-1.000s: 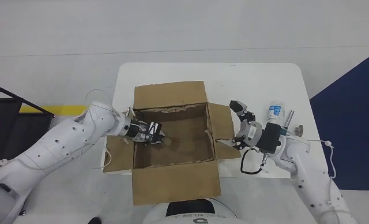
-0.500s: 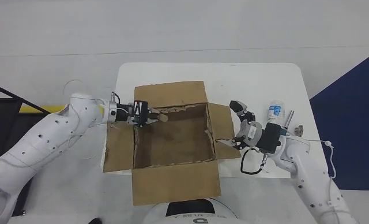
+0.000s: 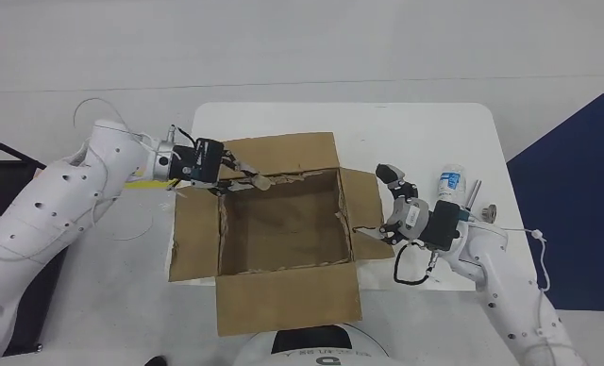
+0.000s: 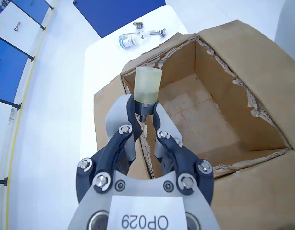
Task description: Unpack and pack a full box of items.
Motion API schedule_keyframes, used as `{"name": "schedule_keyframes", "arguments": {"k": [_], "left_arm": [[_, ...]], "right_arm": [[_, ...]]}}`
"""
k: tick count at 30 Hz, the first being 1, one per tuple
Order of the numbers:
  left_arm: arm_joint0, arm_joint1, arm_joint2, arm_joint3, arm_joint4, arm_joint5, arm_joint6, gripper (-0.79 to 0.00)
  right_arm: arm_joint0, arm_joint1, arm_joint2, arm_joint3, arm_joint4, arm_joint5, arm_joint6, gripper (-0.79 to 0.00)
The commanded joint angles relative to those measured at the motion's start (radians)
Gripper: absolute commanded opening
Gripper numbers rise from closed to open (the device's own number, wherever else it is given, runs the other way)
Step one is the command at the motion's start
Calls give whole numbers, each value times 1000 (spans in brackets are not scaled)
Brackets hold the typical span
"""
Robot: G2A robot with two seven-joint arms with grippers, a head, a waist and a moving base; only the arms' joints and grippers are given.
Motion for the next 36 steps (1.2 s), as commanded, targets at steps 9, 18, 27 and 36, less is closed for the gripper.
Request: {"name": "schedule_keyframes", "arguments": {"k": [9, 18, 27, 36], "left_arm": [[-115, -80, 138, 29, -248, -9, -253, -785], [-358, -190, 387, 117, -575, -9, -528, -785], [-419, -242, 460, 149, -629, -9, -542, -785], [-422, -258, 460, 162, -607, -9, -530, -785]], "right_arm": [[167, -50, -187, 30, -3, 318, 176, 0], [252, -79, -298, 85, -4, 308, 153, -77], [299, -96, -349, 112, -19, 309, 196, -342], [330, -110, -365, 127, -16, 326, 225, -468]]}}
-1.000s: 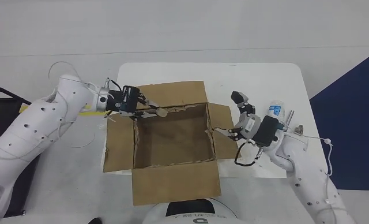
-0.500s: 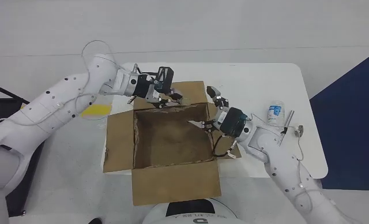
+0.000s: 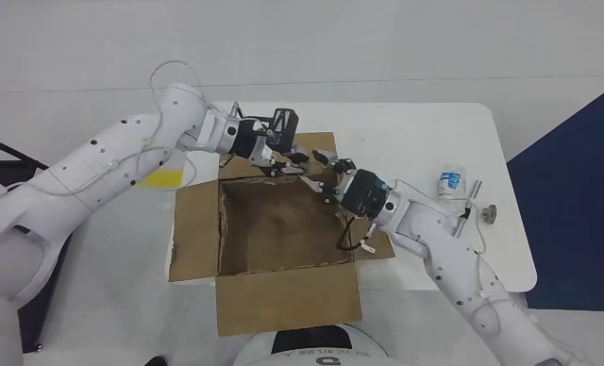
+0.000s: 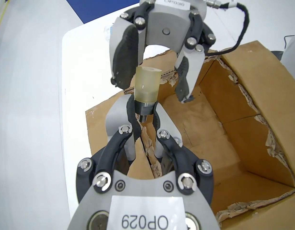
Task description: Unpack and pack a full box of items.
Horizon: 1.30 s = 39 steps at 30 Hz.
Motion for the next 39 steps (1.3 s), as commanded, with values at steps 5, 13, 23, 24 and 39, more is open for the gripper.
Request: {"name": "schedule_keyframes", "arguments": {"k": [5, 13, 23, 24, 39], "left_arm": [[-4, -4, 0, 1, 7, 0, 21, -785], [-4, -9, 0, 3, 24, 0, 44, -785], [-3, -8, 0, 3, 54, 0, 107, -483], [-4, -7, 0, 4, 56, 0, 114, -34], [-3, 68, 0, 66, 125, 0, 299, 0]], "right_arm": [[-3, -3, 12, 2, 5, 14, 6, -483], [-20, -5, 31, -6, 14, 15, -10, -785], [-45, -5, 57, -23, 20, 3, -29, -785], [-48, -5, 61, -23, 21, 4, -33, -785], [-209, 17, 313, 82, 170, 73, -203, -785]]}}
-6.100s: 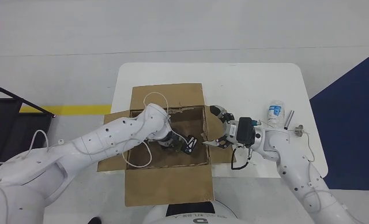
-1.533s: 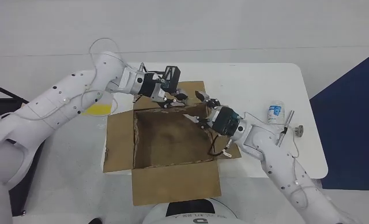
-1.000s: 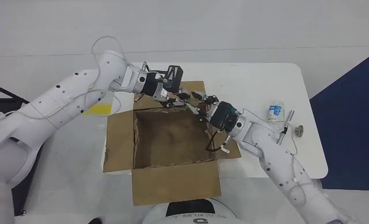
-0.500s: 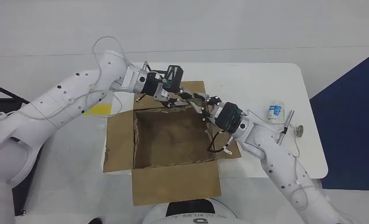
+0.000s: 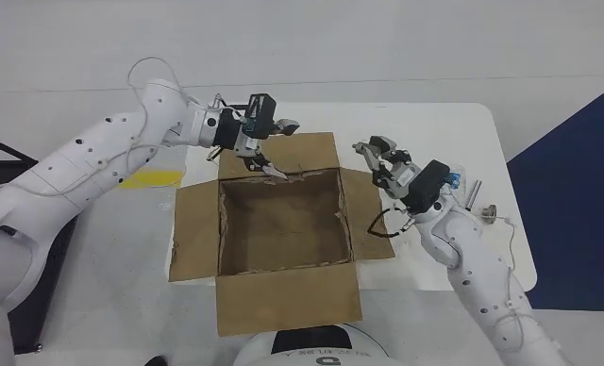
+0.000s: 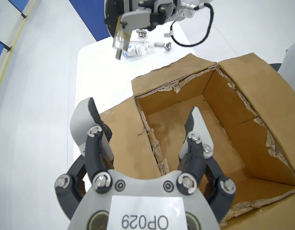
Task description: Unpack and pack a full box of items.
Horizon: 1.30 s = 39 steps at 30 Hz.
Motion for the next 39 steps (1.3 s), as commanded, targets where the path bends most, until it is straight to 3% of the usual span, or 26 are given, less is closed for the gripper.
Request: {"name": "schedule_keyframes", "arguments": {"k": [1, 6, 10, 27, 30, 34, 39], "left_arm": [[7, 23, 0, 13, 17, 0, 41, 0], [39, 85, 0, 46, 68, 0, 172, 0], [70, 120, 0, 37, 96, 0, 285, 0], [70, 120, 0, 37, 96, 0, 285, 0], [126, 127, -30, 46, -19, 39, 364, 0], [226, 162, -95, 11, -211, 121, 447, 0], [236, 166, -102, 7, -223, 124, 450, 0]], "right_arm": [[-31, 3, 51, 45, 48, 14, -3, -785], [-73, 5, 119, 129, 147, 15, 27, -785], [-88, 2, 120, 96, 191, 10, 94, -785], [-88, 2, 120, 96, 191, 10, 94, -785], [-88, 2, 120, 96, 191, 10, 94, -785], [-88, 2, 120, 96, 191, 10, 94, -785], [-88, 2, 120, 96, 191, 10, 94, -785]]}}
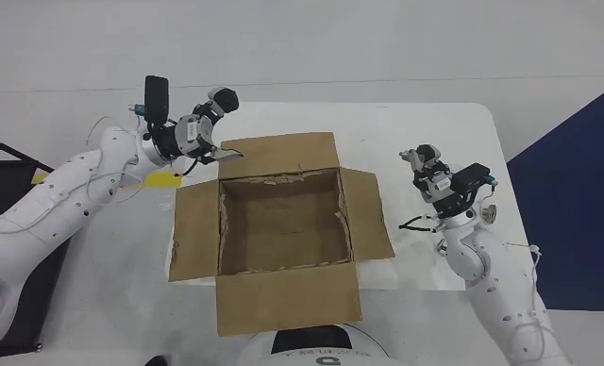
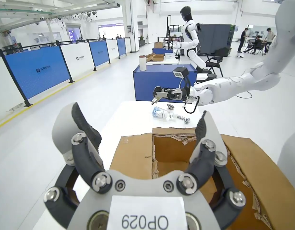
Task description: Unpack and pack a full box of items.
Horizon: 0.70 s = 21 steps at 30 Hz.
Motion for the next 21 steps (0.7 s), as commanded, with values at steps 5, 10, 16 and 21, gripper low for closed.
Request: {"name": "schedule_keyframes", "arguments": {"k": [5, 10, 16, 21], "left_arm": [[44, 4, 1, 64, -81, 7, 7, 0], [44, 4, 1, 64, -81, 7, 7, 0], [44, 4, 1, 64, -81, 7, 7, 0], [44, 4, 1, 64, -81, 7, 7, 0]], "right_arm": [[0, 0, 0, 0, 0, 0, 0, -785], [0, 0, 0, 0, 0, 0, 0, -785], [110, -19, -48, 135, 112, 54, 113, -785], [227, -46, -112, 331, 187, 113, 161, -785]]}}
